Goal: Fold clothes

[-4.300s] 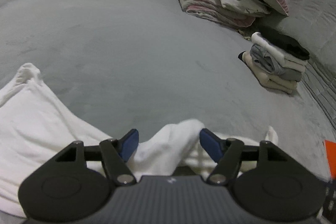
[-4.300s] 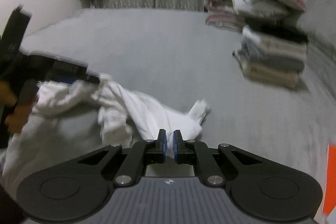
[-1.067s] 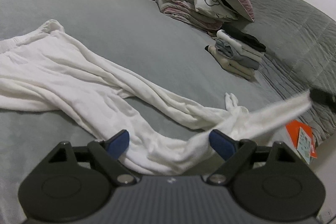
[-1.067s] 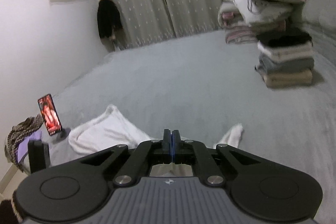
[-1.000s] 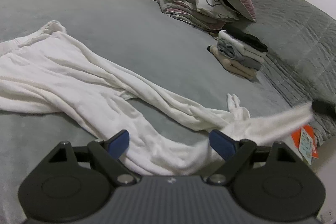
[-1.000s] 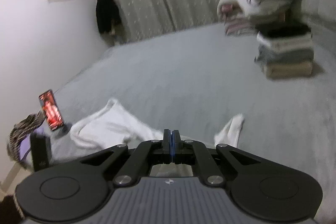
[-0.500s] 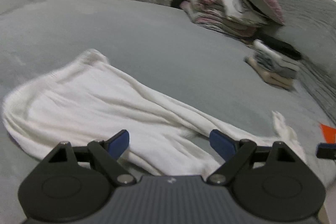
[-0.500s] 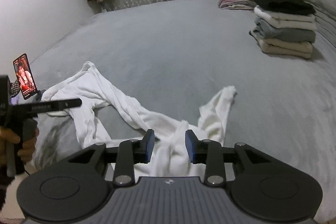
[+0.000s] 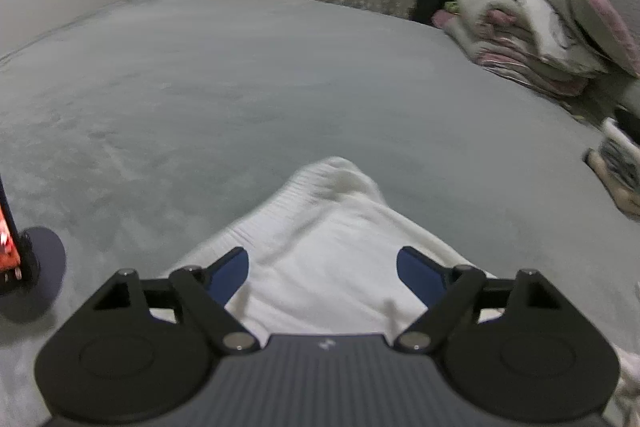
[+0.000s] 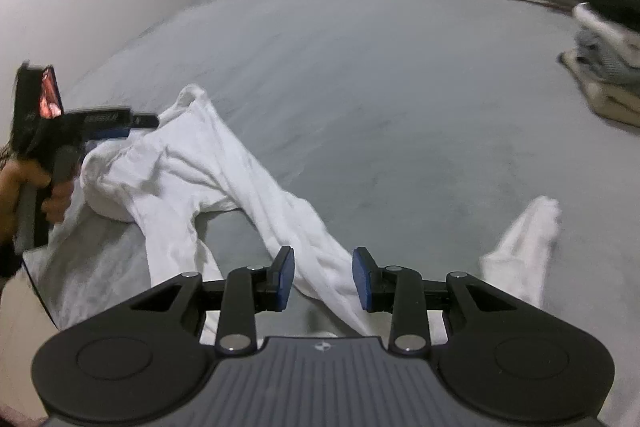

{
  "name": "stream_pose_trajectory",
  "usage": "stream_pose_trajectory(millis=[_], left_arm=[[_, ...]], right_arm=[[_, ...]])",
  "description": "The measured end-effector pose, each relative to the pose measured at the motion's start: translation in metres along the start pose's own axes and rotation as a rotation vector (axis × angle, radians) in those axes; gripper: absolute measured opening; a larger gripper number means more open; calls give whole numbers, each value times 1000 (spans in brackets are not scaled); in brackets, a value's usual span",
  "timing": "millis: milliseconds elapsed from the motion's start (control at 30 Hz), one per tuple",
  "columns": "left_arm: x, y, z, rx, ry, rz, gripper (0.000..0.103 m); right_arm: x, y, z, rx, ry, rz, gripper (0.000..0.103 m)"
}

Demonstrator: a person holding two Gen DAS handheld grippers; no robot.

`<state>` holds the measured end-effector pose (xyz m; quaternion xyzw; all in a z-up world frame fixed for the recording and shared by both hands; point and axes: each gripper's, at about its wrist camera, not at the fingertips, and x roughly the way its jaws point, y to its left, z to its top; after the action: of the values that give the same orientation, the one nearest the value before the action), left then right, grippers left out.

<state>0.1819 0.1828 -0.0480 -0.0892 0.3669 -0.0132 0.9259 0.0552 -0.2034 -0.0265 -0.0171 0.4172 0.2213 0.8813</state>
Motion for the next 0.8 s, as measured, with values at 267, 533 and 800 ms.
stream_pose_trajectory(millis=[267,533,800], left_arm=[[40,48,34,-160,29,-41,65],[79,63,52,-212,100,-145,49],[103,68,49,-299,160,-244,4]], right_arm=[[26,-3,-1,-42,76,5,22],[23,-6,4,-47,55,-12,9],[25,-22,30,-26,-13,-98,8]])
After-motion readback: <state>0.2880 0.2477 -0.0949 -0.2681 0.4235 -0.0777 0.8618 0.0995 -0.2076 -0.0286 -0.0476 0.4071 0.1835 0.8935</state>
